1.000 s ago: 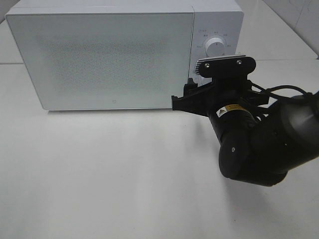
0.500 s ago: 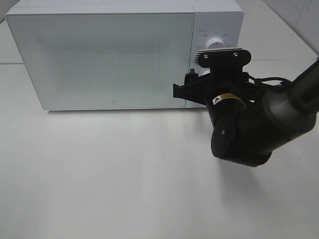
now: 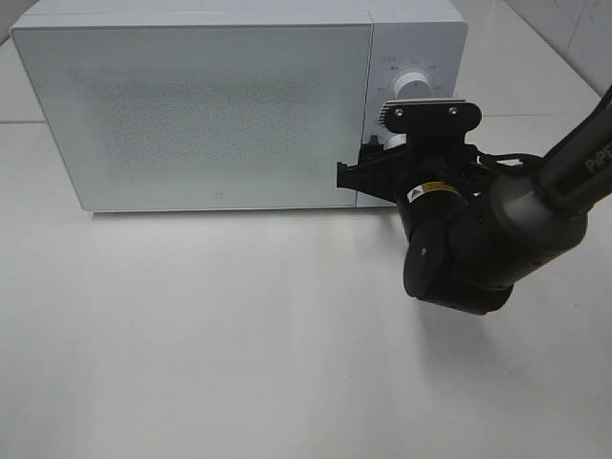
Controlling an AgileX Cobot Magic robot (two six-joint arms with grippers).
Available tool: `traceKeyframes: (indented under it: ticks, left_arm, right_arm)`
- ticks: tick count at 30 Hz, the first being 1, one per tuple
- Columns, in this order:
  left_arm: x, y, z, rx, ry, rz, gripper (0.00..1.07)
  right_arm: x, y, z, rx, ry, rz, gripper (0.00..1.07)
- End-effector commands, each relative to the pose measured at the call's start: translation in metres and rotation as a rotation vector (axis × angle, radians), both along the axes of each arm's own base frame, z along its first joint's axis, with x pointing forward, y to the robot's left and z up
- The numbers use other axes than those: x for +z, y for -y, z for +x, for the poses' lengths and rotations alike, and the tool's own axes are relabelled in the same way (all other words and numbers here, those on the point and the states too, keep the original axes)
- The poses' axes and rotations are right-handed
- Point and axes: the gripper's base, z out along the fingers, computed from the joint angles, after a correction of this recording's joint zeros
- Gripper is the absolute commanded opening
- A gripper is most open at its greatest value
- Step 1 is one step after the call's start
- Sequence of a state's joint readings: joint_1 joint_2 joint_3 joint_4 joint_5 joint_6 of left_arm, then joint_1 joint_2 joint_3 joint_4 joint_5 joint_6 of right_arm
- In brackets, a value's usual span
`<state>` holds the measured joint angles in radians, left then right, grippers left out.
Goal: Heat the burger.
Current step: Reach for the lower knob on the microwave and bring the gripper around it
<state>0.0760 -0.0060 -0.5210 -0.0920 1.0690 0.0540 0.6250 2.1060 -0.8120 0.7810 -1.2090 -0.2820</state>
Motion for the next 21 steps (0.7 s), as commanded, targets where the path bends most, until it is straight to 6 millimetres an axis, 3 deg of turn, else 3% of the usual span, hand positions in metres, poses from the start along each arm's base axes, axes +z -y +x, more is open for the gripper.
traceKeyframes:
  ticks: [1, 9, 14, 16, 17, 18, 19, 20, 21]
  left_arm:
    - [-0.0011, 0.0003, -0.0021, 0.001, 0.01, -0.002, 1.0]
    - [-0.0011, 0.0003, -0.0021, 0.001, 0.01, -0.002, 1.0]
    - [-0.0011, 0.0003, -0.0021, 0.001, 0.01, -0.002, 1.0]
    - [-0.0011, 0.0003, -0.0021, 0.001, 0.01, -0.002, 1.0]
    - [-0.0011, 0.0003, -0.0021, 0.001, 0.01, -0.002, 1.0]
    - [-0.0011, 0.0003, -0.0021, 0.001, 0.01, -0.002, 1.0]
    - [-0.0011, 0.0003, -0.0021, 0.001, 0.01, -0.002, 1.0]
    - [-0.0011, 0.0003, -0.0021, 0.001, 0.01, -0.002, 1.0]
    - [-0.0011, 0.0003, -0.0021, 0.001, 0.01, -0.002, 1.0]
  right_arm:
    - [0.0016, -0.0022, 0.0061, 0.011, 0.029, 0.007, 0.75]
    - [0.0037, -0.0023, 0.0065, 0.007, 0.049, 0.005, 0.74]
    - [0.004, -0.0028, 0.0062, 0.007, 0.053, 0.005, 0.68]
    - [0.0038, -0.0029, 0.0062, 0.008, 0.051, 0.005, 0.49]
    - [0.0038, -0.0029, 0.0062, 0.008, 0.051, 0.005, 0.49]
    - [0.0037, -0.0029, 0.0062, 0.008, 0.049, 0.005, 0.41]
    - [0.0032, -0.0033, 0.0061, 0.013, 0.044, 0.005, 0.25]
    - [0.0032, -0.0033, 0.0061, 0.013, 0.044, 0.005, 0.25]
    - [0.0031, -0.0036, 0.0061, 0.016, 0.043, 0.005, 0.17]
